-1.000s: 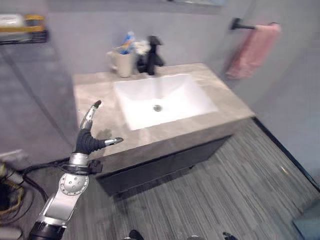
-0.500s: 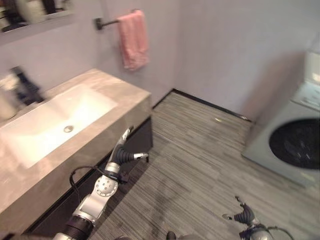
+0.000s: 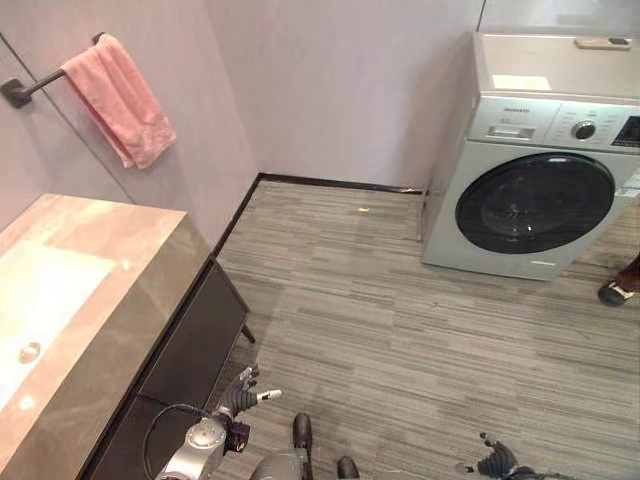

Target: Put brush and paste in cup on sink, flatten towel.

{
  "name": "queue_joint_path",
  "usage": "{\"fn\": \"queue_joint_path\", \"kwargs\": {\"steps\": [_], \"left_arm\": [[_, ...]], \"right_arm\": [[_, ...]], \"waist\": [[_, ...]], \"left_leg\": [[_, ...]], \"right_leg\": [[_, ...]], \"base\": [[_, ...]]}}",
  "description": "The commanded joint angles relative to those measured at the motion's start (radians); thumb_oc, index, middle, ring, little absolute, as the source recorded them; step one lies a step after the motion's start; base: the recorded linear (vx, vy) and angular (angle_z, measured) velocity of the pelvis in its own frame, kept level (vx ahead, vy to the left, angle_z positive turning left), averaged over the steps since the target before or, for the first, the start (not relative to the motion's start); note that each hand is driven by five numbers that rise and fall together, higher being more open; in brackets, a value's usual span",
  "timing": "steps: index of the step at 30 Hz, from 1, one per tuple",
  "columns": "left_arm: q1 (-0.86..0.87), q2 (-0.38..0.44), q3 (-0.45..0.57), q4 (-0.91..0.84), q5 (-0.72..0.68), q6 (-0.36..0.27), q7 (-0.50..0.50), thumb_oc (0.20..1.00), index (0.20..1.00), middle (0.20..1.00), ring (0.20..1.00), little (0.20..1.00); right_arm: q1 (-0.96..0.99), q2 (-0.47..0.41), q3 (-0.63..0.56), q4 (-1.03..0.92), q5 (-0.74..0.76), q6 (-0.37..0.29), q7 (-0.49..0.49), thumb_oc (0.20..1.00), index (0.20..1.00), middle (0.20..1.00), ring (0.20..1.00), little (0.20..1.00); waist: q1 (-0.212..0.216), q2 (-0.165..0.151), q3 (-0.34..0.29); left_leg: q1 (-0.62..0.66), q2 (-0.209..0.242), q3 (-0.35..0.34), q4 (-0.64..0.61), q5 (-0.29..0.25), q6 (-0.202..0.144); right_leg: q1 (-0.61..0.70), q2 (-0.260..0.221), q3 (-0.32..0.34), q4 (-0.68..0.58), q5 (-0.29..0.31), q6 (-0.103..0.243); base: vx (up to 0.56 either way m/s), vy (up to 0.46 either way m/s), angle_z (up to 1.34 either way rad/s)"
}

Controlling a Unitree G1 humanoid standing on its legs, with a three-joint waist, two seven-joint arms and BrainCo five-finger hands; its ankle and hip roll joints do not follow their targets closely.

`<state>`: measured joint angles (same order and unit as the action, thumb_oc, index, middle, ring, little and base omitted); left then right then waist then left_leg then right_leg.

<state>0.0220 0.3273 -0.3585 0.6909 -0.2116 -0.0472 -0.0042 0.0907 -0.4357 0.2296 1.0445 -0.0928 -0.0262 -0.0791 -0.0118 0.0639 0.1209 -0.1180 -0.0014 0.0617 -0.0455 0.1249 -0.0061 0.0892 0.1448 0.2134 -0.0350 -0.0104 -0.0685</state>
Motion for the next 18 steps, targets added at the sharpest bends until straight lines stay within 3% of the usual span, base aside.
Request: {"fn": "queue_joint_path", "kwargs": {"steps": [1, 5, 13, 15, 16, 18], "left_arm": [[-0.029, 0.018, 0.040, 0.007, 0.063, -0.022, 0.021, 1.000, 1.000, 1.000, 1.000, 1.000], [-0.040, 0.003, 0.061, 0.086, 0.071, -0.021, 0.035, 1.000, 1.000, 1.000, 1.000, 1.000], [-0.047, 0.002, 0.044, 0.127, 0.114, -0.010, 0.022, 1.000, 1.000, 1.000, 1.000, 1.000], [-0.053, -0.003, 0.031, 0.137, 0.125, -0.005, 0.017, 1.000, 1.000, 1.000, 1.000, 1.000], [-0.060, -0.006, 0.021, 0.134, 0.131, -0.001, 0.015, 1.000, 1.000, 1.000, 1.000, 1.000], [-0.061, -0.007, 0.021, 0.135, 0.131, -0.001, 0.015, 1.000, 1.000, 1.000, 1.000, 1.000]], "right_arm": [[0.012, 0.004, 0.011, 0.041, 0.016, -0.016, 0.017, 1.000, 1.000, 1.000, 1.000, 1.000], [-0.019, 0.038, 0.014, 0.150, 0.019, -0.010, 0.020, 1.000, 1.000, 1.000, 1.000, 1.000], [-0.020, 0.061, -0.019, 0.223, 0.077, -0.003, 0.036, 1.000, 1.000, 1.000, 1.000, 1.000], [-0.017, 0.068, -0.021, 0.234, 0.084, -0.002, 0.039, 1.000, 1.000, 1.000, 1.000, 1.000], [-0.020, 0.070, -0.028, 0.260, 0.099, 0.002, 0.040, 1.000, 1.000, 1.000, 1.000, 1.000], [-0.021, 0.069, -0.028, 0.260, 0.099, 0.002, 0.040, 1.000, 1.000, 1.000, 1.000, 1.000]], "waist": [[0.019, -0.038, -0.068], [0.039, -0.050, -0.092], [0.038, -0.060, -0.110], [0.034, -0.057, -0.102], [0.029, -0.048, -0.078], [0.029, -0.048, -0.078]], "left_leg": [[-0.044, -0.016, 0.036, 0.077, -0.038, 0.002], [-0.017, -0.031, 0.065, 0.079, -0.079, 0.020], [0.029, -0.057, 0.064, 0.052, -0.105, 0.043], [0.048, -0.062, 0.053, 0.044, -0.109, 0.052], [0.077, -0.063, 0.051, 0.036, -0.118, 0.061], [0.077, -0.063, 0.051, 0.036, -0.117, 0.061]], "right_leg": [[-0.015, -0.164, -0.031, 0.158, -0.104, 0.173], [-0.019, -0.197, -0.064, 0.162, -0.073, 0.207], [-0.037, -0.210, -0.100, 0.232, -0.026, 0.231], [-0.072, -0.207, -0.114, 0.315, 0.005, 0.241], [-0.136, -0.213, -0.146, 0.440, 0.078, 0.256], [-0.138, -0.213, -0.146, 0.443, 0.077, 0.256]], "base": [[0.18, 0.211, -0.18], [0.10, 0.134, -0.31], [0.06, 0.092, -0.03], [0.00, 0.098, 0.04], [-0.01, 0.108, 0.00], [-0.02, 0.073, 0.07]]}}
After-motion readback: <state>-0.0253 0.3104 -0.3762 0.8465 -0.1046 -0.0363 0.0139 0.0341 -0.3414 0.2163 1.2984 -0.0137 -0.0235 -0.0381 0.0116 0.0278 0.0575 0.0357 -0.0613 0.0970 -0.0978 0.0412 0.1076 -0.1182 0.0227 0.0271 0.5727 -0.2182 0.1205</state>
